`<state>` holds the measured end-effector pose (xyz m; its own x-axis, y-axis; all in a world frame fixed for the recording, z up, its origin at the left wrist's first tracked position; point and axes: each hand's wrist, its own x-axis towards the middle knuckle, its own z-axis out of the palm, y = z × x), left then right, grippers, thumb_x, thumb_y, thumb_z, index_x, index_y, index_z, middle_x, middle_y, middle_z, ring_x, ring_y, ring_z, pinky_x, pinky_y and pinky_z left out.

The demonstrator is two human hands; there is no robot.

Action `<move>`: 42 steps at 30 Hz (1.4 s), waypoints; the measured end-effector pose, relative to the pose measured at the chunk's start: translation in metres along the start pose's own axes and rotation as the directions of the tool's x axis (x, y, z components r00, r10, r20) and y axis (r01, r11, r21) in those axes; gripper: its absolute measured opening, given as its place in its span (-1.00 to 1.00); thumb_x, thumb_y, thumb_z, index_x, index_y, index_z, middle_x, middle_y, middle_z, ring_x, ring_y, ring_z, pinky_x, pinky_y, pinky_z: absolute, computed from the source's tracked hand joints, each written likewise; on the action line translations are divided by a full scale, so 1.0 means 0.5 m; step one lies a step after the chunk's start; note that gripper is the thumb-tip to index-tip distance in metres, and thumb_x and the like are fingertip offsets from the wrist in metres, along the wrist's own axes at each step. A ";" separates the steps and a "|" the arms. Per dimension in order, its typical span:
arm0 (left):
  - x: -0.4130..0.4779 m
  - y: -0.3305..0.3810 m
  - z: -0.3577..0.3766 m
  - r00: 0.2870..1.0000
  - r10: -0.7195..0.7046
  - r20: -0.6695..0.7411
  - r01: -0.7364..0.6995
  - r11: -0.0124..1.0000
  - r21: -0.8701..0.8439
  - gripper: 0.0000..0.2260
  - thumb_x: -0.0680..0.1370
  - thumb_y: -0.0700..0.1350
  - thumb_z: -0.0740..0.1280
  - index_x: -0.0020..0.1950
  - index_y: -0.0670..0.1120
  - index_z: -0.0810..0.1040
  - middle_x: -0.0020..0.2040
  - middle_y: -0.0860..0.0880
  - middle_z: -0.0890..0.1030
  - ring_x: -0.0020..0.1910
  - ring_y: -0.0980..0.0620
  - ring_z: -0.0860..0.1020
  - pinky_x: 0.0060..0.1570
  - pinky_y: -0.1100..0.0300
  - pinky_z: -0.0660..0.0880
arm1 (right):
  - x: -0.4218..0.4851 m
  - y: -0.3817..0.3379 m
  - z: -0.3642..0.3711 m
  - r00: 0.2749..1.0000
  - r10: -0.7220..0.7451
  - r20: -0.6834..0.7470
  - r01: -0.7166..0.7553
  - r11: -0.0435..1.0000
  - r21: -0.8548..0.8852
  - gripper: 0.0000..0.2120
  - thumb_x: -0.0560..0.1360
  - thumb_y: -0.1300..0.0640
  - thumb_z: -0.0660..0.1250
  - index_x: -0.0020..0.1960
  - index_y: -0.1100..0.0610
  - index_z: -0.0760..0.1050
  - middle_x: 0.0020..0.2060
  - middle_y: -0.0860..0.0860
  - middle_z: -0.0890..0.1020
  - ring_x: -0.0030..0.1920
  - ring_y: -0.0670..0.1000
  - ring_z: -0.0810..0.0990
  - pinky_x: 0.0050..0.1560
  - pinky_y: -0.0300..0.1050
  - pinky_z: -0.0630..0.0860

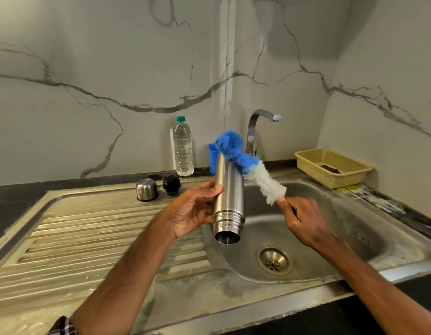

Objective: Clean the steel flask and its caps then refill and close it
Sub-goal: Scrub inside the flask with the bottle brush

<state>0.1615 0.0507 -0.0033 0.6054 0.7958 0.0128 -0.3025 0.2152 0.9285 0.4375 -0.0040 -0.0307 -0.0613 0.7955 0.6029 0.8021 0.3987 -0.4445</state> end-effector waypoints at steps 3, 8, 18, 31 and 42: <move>0.004 -0.005 -0.001 1.000 -0.005 -0.002 0.005 1.000 -0.027 -0.72 0.44 -0.15 0.45 0.14 -0.12 0.68 -0.09 -0.06 0.63 -0.18 0.01 0.61 -0.24 0.14 0.62 | -0.003 0.001 -0.001 0.999 -0.042 -0.026 0.042 0.999 -0.012 -0.54 0.65 0.13 0.21 -0.43 -0.03 0.28 -0.57 -0.11 0.33 -0.55 -0.07 0.34 -0.50 -0.27 0.18; 0.010 -0.011 -0.002 0.999 -0.037 -0.021 0.036 0.999 -0.022 -0.60 0.43 -0.13 0.50 0.26 -0.17 0.66 0.10 -0.15 0.59 0.03 -0.09 0.58 0.05 0.03 0.57 | -0.001 0.000 0.001 0.999 0.031 -0.038 -0.031 1.000 0.005 -0.55 0.65 0.13 0.20 -0.42 -0.02 0.31 -0.57 -0.11 0.35 -0.56 -0.09 0.34 -0.51 -0.24 0.20; 0.017 -0.018 -0.013 0.995 -0.026 -0.094 0.025 1.000 -0.013 -0.29 0.39 -0.10 0.53 0.47 -0.32 0.40 0.34 -0.37 0.48 0.29 -0.34 0.44 0.51 -0.27 0.12 | 0.002 0.009 -0.004 1.000 -0.010 -0.017 0.008 0.995 -0.103 -0.57 0.65 0.11 0.21 -0.39 -0.08 0.30 -0.56 -0.10 0.38 -0.57 -0.08 0.33 -0.51 -0.24 0.21; 0.017 -0.012 -0.010 0.993 -0.050 -0.107 0.043 0.997 -0.067 -0.36 0.37 -0.07 0.61 0.37 -0.28 0.52 0.26 -0.25 0.63 0.29 -0.24 0.59 0.40 -0.19 0.44 | 0.002 0.005 -0.002 0.999 0.010 0.044 -0.009 0.999 -0.031 -0.55 0.66 0.08 0.19 -0.41 -0.06 0.31 -0.56 -0.11 0.37 -0.54 -0.11 0.36 -0.49 -0.28 0.23; 0.004 0.017 -0.050 0.968 0.037 -0.246 -0.091 0.973 -0.211 -0.55 0.46 -0.12 0.51 0.28 -0.25 0.54 0.05 -0.17 0.63 -0.04 -0.12 0.62 0.09 -0.04 0.57 | -0.009 0.002 0.014 0.988 -0.110 0.107 0.103 0.992 0.068 -0.56 0.66 -0.05 0.15 -0.39 -0.17 0.43 -0.56 -0.04 0.36 -0.53 -0.01 0.34 -0.46 -0.11 0.21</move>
<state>0.1415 0.0685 -0.0046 0.3937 0.9181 -0.0448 -0.5048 0.2567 0.8242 0.4344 -0.0039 -0.0382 -0.2120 0.7911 0.5738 0.7493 0.5085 -0.4243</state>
